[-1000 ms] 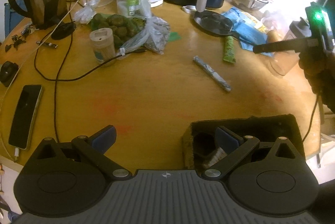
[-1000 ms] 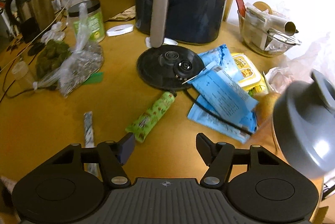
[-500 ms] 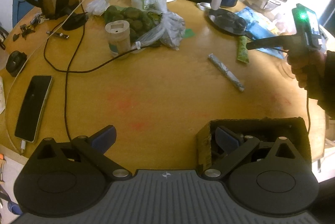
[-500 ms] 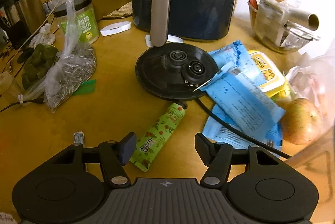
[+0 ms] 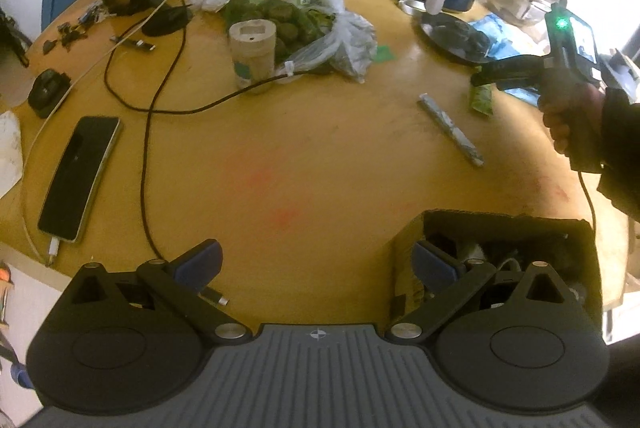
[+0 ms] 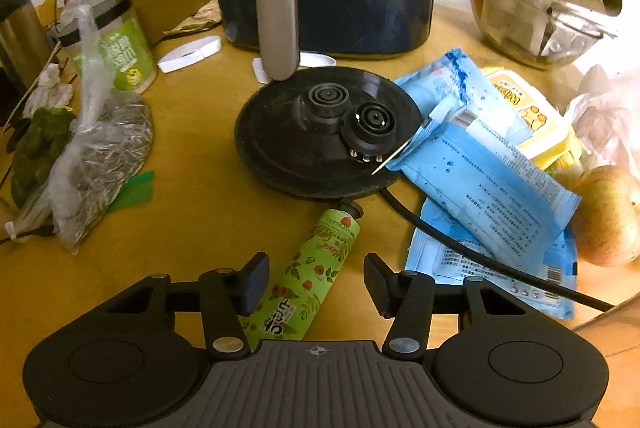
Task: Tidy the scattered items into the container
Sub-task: 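Close the right tool on the green tube, then lift the green tube with the right tool while the left tool reaches the marble-patterned stick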
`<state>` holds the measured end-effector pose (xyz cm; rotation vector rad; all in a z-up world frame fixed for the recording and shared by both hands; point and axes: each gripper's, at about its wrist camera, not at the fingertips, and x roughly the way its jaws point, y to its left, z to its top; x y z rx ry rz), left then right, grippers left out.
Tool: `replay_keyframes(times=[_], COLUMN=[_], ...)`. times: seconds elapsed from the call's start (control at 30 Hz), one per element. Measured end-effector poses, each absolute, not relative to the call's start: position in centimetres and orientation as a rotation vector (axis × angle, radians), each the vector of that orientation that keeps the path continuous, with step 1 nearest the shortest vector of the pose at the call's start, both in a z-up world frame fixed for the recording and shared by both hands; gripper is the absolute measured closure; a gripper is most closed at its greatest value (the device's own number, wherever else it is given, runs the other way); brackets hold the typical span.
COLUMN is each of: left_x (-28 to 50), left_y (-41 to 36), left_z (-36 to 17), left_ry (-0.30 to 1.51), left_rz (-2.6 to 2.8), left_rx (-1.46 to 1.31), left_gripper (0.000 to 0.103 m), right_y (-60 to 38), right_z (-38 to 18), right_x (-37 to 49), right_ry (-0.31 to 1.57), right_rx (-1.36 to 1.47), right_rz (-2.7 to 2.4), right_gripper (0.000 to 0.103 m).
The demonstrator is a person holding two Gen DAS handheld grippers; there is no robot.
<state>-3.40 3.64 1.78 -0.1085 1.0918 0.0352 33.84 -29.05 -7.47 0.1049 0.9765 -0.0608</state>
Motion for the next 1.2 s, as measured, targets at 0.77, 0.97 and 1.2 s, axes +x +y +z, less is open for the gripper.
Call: replay_keyframes(times=[0.77,0.97,1.2], left_x=[-3.6,-3.6,-3.8], left_y=[3.8,3.5,3.2], left_z=[1.6,1.6,1.7], left_ry=[1.081,1.078,1.070], left_rz=[0.048,0.045,0.046], left_rx=[-0.125,-0.122,-0.120], left_gripper=[0.000,0.000,0.000], right_y=[-28.7,-28.4,-28.4], right_z=[-7.9,-7.9,-7.9], right_x=[33.4,33.0,33.5], right_ry=[1.002,1.015,1.020], right_rx=[0.041,0.011,-0.012], right_rz=[-0.039,-0.010,0.014], right_gripper=[0.073,0.072,0.073])
